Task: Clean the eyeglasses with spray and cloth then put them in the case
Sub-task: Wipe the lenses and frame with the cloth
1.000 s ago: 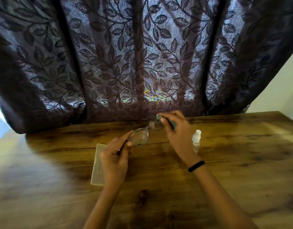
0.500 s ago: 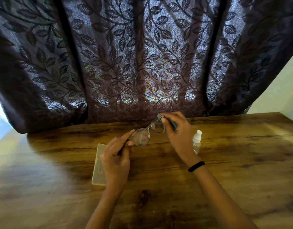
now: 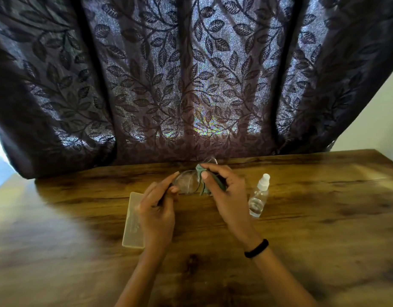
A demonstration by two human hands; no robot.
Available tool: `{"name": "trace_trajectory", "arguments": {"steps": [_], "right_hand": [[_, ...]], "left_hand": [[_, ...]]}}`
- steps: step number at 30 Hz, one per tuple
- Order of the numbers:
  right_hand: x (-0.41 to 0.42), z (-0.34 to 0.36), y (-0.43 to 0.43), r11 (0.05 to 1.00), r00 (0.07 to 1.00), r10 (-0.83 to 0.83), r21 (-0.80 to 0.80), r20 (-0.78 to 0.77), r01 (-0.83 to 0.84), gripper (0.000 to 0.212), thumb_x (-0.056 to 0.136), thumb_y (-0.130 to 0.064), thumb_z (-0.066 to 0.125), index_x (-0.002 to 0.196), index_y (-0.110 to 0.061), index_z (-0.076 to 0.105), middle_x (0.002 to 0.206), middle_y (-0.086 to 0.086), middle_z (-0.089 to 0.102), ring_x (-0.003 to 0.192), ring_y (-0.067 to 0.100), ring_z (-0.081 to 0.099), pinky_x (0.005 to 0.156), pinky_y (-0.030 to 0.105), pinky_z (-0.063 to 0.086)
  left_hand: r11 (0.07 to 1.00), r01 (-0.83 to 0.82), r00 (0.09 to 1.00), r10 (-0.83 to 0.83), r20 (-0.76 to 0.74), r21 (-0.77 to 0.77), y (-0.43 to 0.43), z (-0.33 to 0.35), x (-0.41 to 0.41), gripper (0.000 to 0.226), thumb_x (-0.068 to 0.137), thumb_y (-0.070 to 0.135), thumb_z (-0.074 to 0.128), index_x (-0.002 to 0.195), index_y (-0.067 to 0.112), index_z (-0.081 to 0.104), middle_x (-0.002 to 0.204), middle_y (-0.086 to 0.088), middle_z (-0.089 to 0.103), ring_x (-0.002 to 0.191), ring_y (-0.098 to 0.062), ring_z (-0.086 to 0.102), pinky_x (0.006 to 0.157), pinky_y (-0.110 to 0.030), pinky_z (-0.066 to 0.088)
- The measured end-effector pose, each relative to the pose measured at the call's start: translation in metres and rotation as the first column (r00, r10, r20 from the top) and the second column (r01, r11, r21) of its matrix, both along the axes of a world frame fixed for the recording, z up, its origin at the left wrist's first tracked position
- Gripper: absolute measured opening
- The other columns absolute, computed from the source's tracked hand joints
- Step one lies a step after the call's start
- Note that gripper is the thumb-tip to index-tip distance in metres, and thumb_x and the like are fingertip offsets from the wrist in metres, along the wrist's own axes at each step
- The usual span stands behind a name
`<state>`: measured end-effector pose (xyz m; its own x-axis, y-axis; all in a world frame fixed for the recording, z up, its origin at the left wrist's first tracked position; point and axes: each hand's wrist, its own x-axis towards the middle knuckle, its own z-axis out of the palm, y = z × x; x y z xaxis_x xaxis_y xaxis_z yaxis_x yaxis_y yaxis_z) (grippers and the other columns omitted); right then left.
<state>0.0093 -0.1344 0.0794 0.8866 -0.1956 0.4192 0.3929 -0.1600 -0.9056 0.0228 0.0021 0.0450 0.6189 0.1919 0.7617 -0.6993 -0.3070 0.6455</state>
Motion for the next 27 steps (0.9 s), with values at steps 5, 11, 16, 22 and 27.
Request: {"name": "trace_trajectory", "arguments": {"steps": [5,11,16,22,27], "right_hand": [[-0.005,0.004,0.008,0.998,0.998,0.037,-0.051,0.044,-0.034,0.017,0.086,-0.008,0.06,0.098,-0.018,0.068,0.098,-0.001,0.063,0.094,0.0,0.059,0.08,0.013,0.048],[-0.013,-0.002,0.018,0.986,0.99,0.083,-0.151,0.115,-0.065,0.018,0.086,-0.01,0.061,0.102,-0.013,0.069,0.097,-0.001,0.059,0.093,0.007,0.06,0.082,0.019,0.049],[-0.012,-0.01,0.01,0.979,0.98,0.111,-0.186,0.165,-0.079,0.022,0.085,-0.008,0.061,0.104,-0.018,0.068,0.098,-0.005,0.058,0.093,0.003,0.059,0.079,0.016,0.05],[-0.002,-0.013,0.002,0.999,0.999,0.032,0.02,0.039,-0.033,0.021,0.085,-0.009,0.061,0.1,-0.024,0.066,0.103,-0.002,0.067,0.097,0.008,0.063,0.081,0.028,0.055],[0.0,-0.005,-0.001,0.993,0.999,0.037,0.11,0.011,-0.038,0.024,0.085,-0.01,0.062,0.095,-0.031,0.067,0.1,-0.011,0.069,0.095,0.002,0.064,0.075,0.011,0.049]], "left_hand": [[0.999,-0.029,0.999,0.029,0.018,0.035,-0.001,0.003,0.0,0.029,0.082,-0.002,0.056,0.106,0.014,0.063,0.074,0.002,0.061,0.069,0.002,0.055,0.064,-0.006,0.04],[0.999,-0.04,0.999,0.04,0.018,0.003,-0.005,0.007,0.001,0.035,0.077,-0.012,0.054,0.104,0.007,0.063,0.087,0.011,0.06,0.08,0.008,0.057,0.069,-0.004,0.041],[0.999,-0.052,0.999,0.052,0.01,-0.016,-0.004,0.005,0.002,0.034,0.078,-0.011,0.053,0.104,0.007,0.063,0.086,0.012,0.06,0.079,0.008,0.057,0.068,-0.003,0.042],[0.996,-0.02,0.991,0.009,-0.13,-0.084,-0.008,0.004,-0.003,0.028,0.086,0.01,0.053,0.105,0.029,0.062,0.068,0.002,0.06,0.057,-0.007,0.056,0.054,-0.014,0.044],[0.981,0.116,0.943,-0.159,-0.294,-0.158,-0.008,0.01,-0.006,0.034,0.084,0.002,0.059,0.099,0.033,0.062,0.071,0.003,0.063,0.052,-0.004,0.056,0.05,-0.014,0.048]]}}
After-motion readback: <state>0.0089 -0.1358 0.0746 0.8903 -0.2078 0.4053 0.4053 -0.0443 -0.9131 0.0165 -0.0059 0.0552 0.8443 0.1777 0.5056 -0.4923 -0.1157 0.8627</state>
